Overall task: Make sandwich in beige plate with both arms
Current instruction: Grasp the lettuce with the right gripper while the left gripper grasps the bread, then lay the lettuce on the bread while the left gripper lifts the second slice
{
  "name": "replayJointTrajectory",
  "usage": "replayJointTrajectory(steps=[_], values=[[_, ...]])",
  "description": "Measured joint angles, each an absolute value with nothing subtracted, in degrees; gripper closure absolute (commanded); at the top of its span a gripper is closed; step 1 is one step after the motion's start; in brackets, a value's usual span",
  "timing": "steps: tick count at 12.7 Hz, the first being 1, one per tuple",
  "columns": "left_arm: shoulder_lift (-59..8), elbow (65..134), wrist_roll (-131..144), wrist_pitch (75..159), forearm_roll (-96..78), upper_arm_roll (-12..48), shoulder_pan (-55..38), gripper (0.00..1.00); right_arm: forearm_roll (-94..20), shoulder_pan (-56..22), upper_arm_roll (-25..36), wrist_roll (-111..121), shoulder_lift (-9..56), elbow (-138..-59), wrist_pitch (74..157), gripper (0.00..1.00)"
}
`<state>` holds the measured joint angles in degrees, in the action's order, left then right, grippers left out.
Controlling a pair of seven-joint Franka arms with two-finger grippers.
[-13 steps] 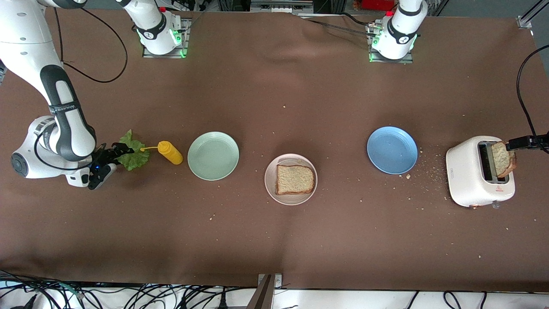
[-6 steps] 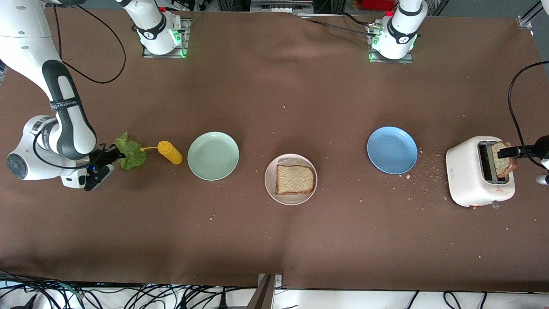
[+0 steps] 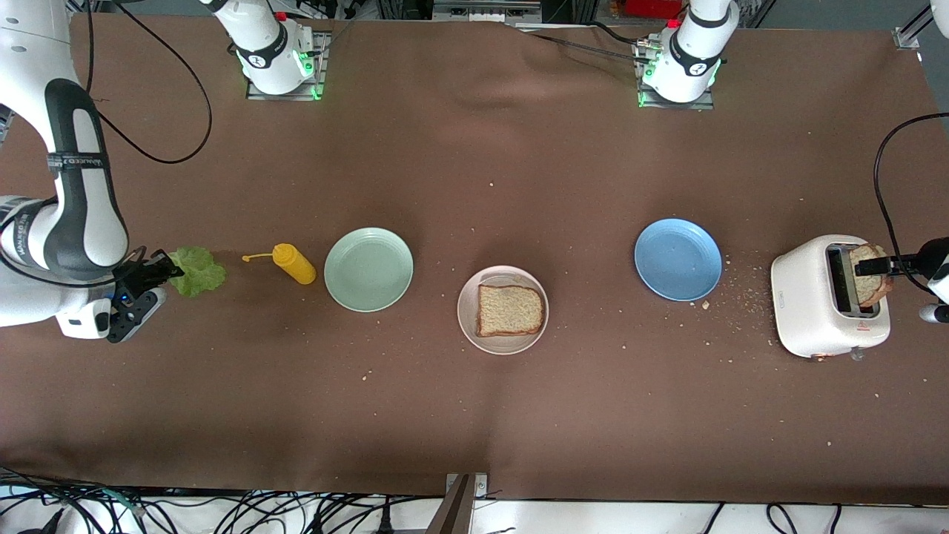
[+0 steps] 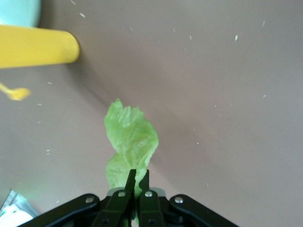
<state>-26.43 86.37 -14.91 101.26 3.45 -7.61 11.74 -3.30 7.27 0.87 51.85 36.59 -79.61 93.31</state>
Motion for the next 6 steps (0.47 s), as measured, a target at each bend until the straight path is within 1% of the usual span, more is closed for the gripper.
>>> replayJointTrajectory(steps=[2,3,4,5,6], values=[[-26.52,86.37,-14.92,101.26,3.45,-7.61,11.75,0.11,-3.28,5.58,0.75,48.93,36.37,-73.65,87.04,1.0],[-26.68,86.38,-14.92,101.26,3.45,-7.61,11.75,0.16,-3.29,4.76,0.41,45.72,36.32,-70.65,83.11,1.0],[-26.87,86.41,-14.92,101.26,3.45,-7.61,11.75,0.25,-3.41,3.9,-0.22,41.66,36.26,-67.98,79.33,1.0],[-27.02,86.52,-14.92,101.26,3.45,-7.61,11.75,0.41,-4.01,3.04,-1.06,37.39,36.23,-66.05,76.35,1.0],[-27.21,86.69,-14.92,101.26,3.45,-7.61,11.8,0.64,-5.42,2.35,-2.31,32.77,36.24,-64.99,74.17,1.0]])
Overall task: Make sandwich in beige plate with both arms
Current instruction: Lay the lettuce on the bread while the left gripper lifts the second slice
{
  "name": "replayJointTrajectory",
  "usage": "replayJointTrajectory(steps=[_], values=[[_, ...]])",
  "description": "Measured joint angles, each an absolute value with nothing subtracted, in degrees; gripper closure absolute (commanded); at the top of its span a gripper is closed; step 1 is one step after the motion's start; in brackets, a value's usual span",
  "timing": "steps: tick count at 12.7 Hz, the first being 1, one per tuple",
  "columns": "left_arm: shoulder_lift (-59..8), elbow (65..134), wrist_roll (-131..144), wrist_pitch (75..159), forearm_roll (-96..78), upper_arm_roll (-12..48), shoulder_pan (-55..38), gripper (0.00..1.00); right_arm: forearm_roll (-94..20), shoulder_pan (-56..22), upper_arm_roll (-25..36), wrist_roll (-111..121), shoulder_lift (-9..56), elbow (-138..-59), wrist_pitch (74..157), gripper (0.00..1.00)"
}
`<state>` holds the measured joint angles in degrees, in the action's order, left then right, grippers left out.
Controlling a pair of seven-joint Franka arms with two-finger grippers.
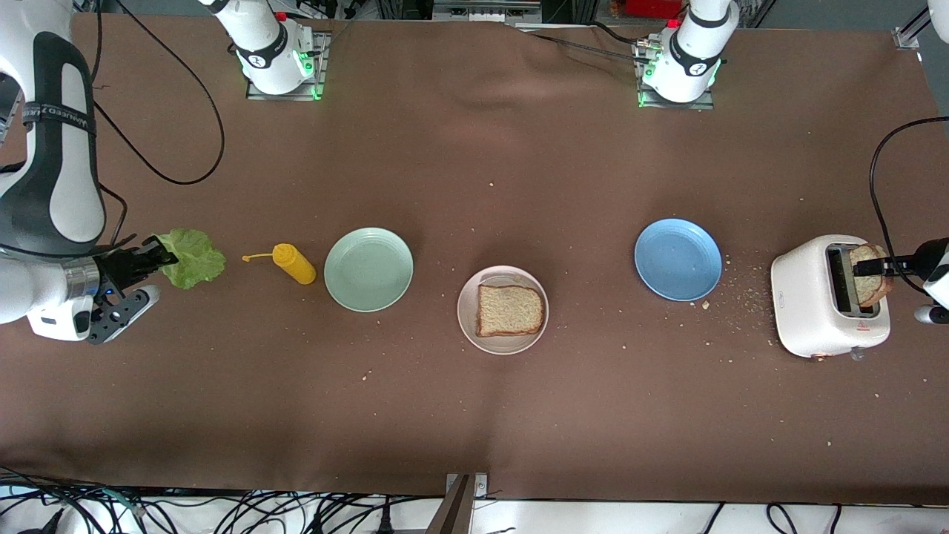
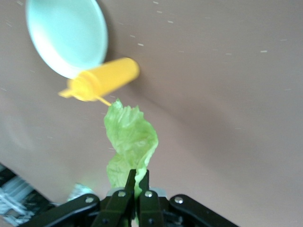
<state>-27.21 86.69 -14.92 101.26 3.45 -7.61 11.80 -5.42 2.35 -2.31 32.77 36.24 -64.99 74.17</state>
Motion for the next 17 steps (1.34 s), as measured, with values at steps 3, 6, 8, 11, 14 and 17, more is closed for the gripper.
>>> replayJointTrajectory(steps=[3,6,8,11,14,17], values=[[-27.95,86.78,-14.92,101.26,3.45,-7.66,12.93,1.0,-9.8,1.73,-7.58,19.75,35.94,-63.76,72.49,1.0],[-28.16,86.78,-15.24,101.23,3.45,-7.66,13.99,1.0,-10.51,1.61,-17.15,4.52,35.37,-63.6,74.66,1.0],[-28.13,86.5,-16.19,101.23,3.45,-7.57,13.99,1.0,-10.57,-0.34,-21.62,-5.45,35.64,-63.82,79.42,1.0],[-27.78,83.61,-16.23,99.67,3.45,-7.39,13.91,1.0,-11.74,-7.41,-22.38,-18.13,37.8,-64.75,90.52,1.0],[-26.37,76.42,-16.37,91.27,3.45,-7.08,13.81,1.0,-11.78,-15.26,-22.39,-30.15,42.29,-66.52,107.67,1.0],[-25.08,71.65,-16.47,83.87,3.45,-6.25,13.42,1.0,-11.78,-20.38,-22.27,-38.25,46.59,-66.82,124.02,1.0]])
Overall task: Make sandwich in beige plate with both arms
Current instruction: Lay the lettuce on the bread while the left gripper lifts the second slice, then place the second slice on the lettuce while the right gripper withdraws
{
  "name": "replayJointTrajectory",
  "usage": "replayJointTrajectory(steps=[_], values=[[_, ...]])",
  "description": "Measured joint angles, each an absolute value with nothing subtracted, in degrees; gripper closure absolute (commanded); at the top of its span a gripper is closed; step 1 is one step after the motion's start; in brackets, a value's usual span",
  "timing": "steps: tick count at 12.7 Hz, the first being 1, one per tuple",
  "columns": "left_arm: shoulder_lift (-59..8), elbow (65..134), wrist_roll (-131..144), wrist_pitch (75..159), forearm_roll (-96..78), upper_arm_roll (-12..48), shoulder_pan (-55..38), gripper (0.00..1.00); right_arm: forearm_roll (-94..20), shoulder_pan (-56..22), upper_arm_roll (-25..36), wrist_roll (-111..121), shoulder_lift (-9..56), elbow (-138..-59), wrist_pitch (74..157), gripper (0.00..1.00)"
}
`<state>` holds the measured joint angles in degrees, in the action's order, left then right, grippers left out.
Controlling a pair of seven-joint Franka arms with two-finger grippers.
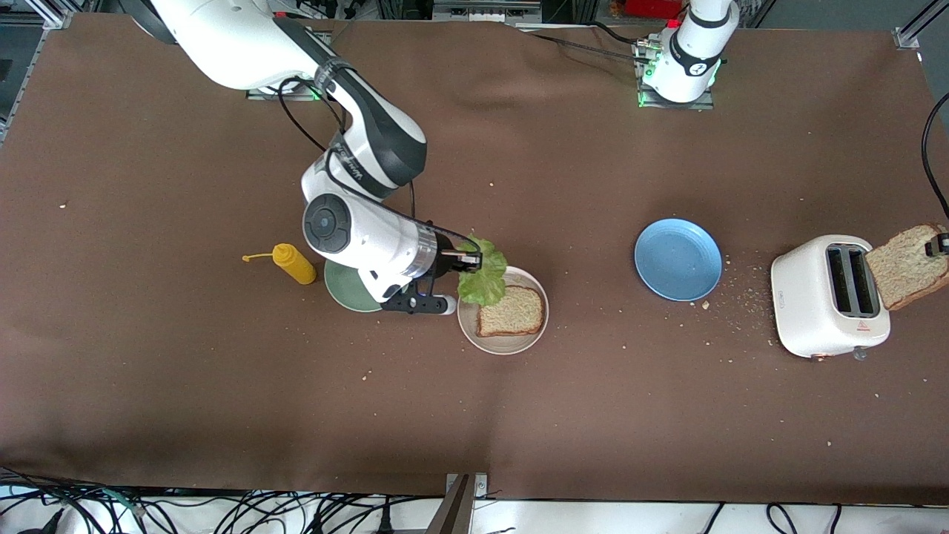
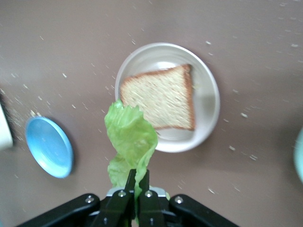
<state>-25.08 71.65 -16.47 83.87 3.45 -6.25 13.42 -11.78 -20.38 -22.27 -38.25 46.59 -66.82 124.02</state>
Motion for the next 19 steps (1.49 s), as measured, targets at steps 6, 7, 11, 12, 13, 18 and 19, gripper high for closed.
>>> replayJointTrajectory(steps=[6,7,11,12,13,18,19], values=[[-25.01,71.21,-16.44,77.7,-1.43,-5.6,5.85,1.0,-11.38,-22.37,-22.15,-39.88,55.94,-67.4,144.91,1.0],[-25.01,71.2,-16.44,76.69,-2.83,-5.58,5.02,1.0,-11.33,-22.81,-22.14,-39.87,57.12,-67.4,146.76,1.0],[-25.01,71.18,-16.36,73.98,-3.63,-5.6,1.56,1.0,-6.55,-23.28,-21.87,-39.76,57.84,-67.14,147.9,0.01],[-25.01,71.18,-16.27,73.94,-3.65,-5.64,1.15,1.0,-4.95,-23.24,-21.74,-39.76,57.84,-67.02,147.89,0.01],[-25.02,71.18,-16.06,73.87,-4.08,-5.69,0.96,1.0,-3.83,-23.2,-21.64,-39.76,57.84,-66.98,147.89,0.01],[-25.46,71.26,-10.11,73.62,-10.09,-5.73,-1.32,1.0,-2.0,-22.73,-21.48,-39.42,57.38,-66.47,145.76,0.01],[-25.65,71.36,-9.39,73.61,-10.92,-5.74,-2.15,1.0,-1.12,-22.3,-21.47,-39.31,56.75,-66.0,141.64,0.01]])
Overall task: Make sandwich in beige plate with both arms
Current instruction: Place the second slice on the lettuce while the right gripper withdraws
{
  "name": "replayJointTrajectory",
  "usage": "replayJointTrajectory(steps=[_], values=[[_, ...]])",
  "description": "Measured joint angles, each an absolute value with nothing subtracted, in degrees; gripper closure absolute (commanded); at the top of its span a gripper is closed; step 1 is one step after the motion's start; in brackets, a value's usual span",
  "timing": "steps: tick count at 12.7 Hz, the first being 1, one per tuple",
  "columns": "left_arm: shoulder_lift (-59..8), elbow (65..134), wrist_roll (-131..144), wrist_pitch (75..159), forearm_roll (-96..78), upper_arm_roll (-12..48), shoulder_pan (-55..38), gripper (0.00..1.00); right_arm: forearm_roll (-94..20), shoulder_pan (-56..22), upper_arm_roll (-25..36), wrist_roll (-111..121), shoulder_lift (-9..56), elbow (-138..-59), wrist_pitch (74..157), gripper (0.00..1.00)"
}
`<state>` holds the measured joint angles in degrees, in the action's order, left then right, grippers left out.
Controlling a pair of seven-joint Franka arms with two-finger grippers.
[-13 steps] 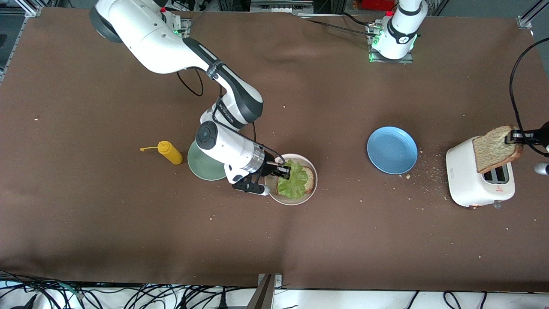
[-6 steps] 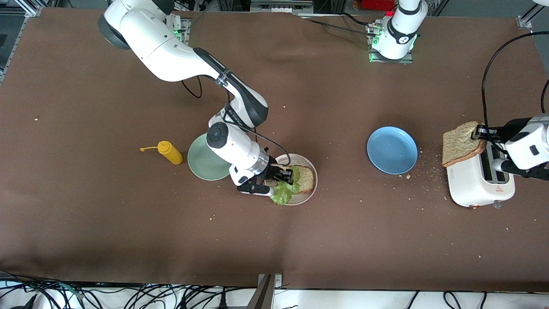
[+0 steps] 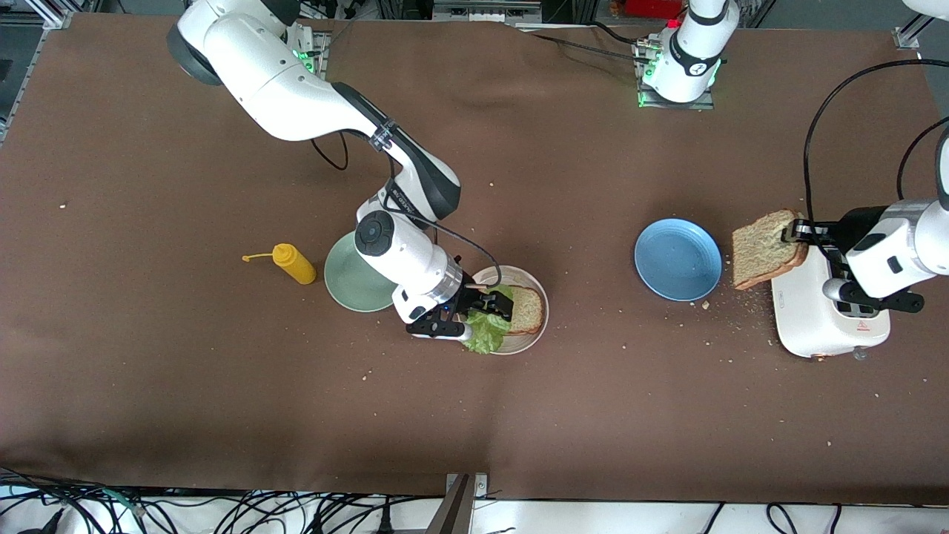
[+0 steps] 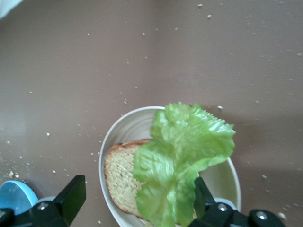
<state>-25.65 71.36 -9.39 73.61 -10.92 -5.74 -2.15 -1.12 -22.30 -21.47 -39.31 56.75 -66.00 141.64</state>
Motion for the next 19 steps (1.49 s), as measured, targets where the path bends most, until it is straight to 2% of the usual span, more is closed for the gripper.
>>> replayJointTrajectory(steps=[2,5,8,9,11,15,19], values=[[-26.78,71.39,-8.58,73.59,-15.19,-5.75,-3.62,1.0,1.11,-21.48,-21.47,-39.3,53.9,-65.36,130.5,0.01],[-29.05,71.51,-8.34,73.6,-22.8,-5.83,-4.02,1.0,1.95,-20.72,-21.42,-39.26,50.44,-65.28,121.39,0.01],[-34.37,71.83,-8.32,73.71,-38.21,-5.93,-4.23,1.0,4.1,-17.59,-21.31,-35.48,46.61,-65.04,112.08,0.01],[-36.54,71.9,-8.35,74.56,-42.9,-5.89,-4.91,1.0,4.21,-15.94,-21.24,-33.24,44.98,-64.93,108.93,0.01],[-40.19,71.94,-8.35,82.0,-49.37,-5.6,-8.38,1.0,4.35,-12.05,-21.13,-28.41,41.4,-64.82,102.94,0.01],[-44.58,72.06,-8.0,97.09,-62.29,-5.57,-18.6,1.0,7.41,-8.14,-17.52,-19.86,35.22,-65.42,97.93,0.0],[-47.4,72.08,-8.11,97.9,-68.9,-5.81,-19.78,1.0,7.4,-6.09,-11.36,-12.72,24.68,-73.58,92.92,0.0]])
